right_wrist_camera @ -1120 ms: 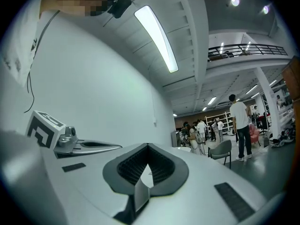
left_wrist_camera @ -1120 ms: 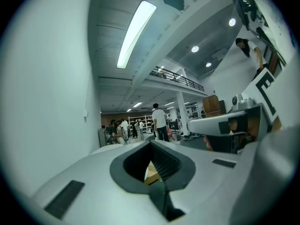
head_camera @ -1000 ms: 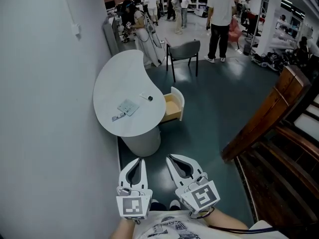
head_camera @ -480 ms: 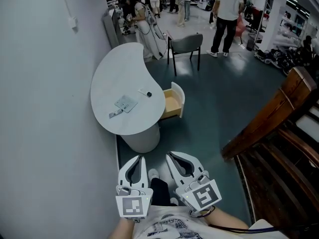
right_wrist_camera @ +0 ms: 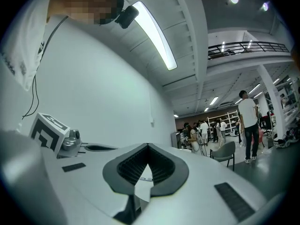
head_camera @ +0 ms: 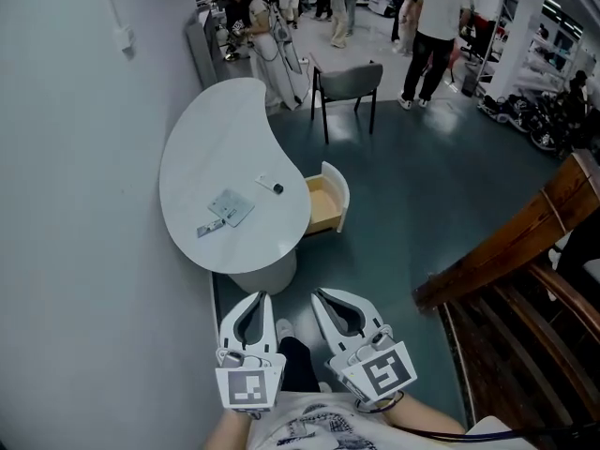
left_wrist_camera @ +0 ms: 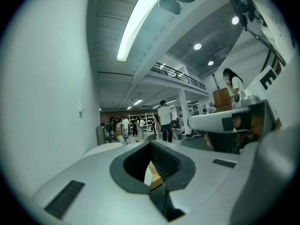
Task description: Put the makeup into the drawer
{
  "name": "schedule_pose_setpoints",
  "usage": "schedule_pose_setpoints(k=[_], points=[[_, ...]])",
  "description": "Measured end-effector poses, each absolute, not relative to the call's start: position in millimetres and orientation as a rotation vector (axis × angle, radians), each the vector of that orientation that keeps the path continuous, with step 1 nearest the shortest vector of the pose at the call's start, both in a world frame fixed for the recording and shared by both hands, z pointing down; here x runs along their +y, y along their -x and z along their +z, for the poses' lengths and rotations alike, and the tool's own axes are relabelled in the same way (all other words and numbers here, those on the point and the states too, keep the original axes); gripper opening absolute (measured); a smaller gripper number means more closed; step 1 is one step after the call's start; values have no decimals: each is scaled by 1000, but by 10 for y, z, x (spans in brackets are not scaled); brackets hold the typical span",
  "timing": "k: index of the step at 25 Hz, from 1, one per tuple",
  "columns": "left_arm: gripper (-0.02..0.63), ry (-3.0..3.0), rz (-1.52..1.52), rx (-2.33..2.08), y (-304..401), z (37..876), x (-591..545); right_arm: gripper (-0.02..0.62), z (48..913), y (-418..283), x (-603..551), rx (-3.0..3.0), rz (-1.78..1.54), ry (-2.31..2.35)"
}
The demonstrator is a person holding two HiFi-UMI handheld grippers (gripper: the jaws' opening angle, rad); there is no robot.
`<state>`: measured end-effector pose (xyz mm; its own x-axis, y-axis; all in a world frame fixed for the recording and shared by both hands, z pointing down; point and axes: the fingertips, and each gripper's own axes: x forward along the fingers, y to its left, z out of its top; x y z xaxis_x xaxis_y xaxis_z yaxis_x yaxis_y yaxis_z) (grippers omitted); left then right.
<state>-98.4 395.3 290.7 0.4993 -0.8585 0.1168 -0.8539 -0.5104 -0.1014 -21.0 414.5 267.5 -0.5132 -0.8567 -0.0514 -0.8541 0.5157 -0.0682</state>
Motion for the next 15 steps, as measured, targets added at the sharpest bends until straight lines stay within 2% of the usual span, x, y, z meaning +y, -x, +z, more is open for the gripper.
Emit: schedule_pose_setpoints(k=[15], points=[[17, 2738, -311, 1569, 1317, 3117, 2177, 18, 2968, 633, 2325, 2720, -167, 1499]])
